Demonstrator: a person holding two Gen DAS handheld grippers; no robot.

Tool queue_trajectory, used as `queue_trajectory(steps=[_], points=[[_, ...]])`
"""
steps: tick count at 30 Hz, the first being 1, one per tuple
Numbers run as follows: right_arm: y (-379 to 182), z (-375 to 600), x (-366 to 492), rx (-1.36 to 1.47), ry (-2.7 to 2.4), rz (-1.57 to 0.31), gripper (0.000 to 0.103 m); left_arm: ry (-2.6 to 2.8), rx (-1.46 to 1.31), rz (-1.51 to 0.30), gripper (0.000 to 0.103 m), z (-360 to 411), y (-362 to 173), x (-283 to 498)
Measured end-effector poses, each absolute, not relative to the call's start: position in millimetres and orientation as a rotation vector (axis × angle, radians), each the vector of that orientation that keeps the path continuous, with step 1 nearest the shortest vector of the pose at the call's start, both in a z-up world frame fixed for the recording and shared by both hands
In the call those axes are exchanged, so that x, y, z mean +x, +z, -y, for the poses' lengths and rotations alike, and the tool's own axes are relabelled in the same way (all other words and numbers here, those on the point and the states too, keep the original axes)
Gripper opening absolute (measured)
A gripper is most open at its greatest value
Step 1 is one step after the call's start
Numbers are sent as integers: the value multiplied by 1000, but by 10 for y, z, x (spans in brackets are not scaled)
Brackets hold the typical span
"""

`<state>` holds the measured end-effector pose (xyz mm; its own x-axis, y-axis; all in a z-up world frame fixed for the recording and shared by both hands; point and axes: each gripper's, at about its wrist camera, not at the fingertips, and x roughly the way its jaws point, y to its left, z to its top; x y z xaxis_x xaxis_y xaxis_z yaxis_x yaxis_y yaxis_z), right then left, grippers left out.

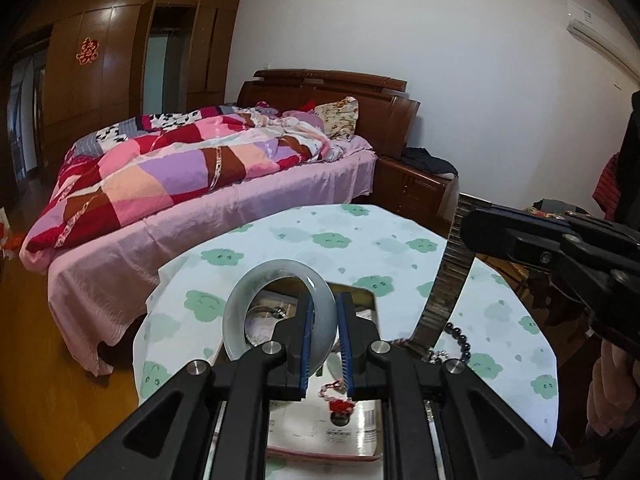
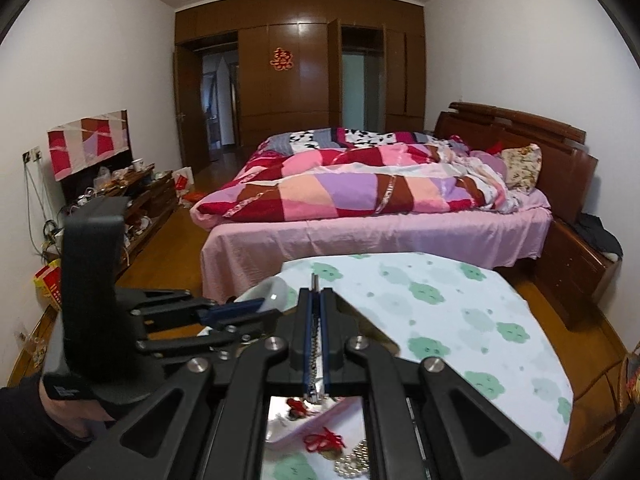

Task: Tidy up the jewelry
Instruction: 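Lower the pale bangle and wristwatch into the tin and open both tools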

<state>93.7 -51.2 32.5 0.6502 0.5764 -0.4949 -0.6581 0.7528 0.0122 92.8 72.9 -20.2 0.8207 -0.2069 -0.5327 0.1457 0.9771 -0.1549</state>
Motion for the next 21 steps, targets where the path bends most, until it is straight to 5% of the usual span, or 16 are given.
queue_trajectory(steps=[21], points=[[-498,350,1132,-152,690,-696,5,-169,-124,-678,12,-779,-731,1094]])
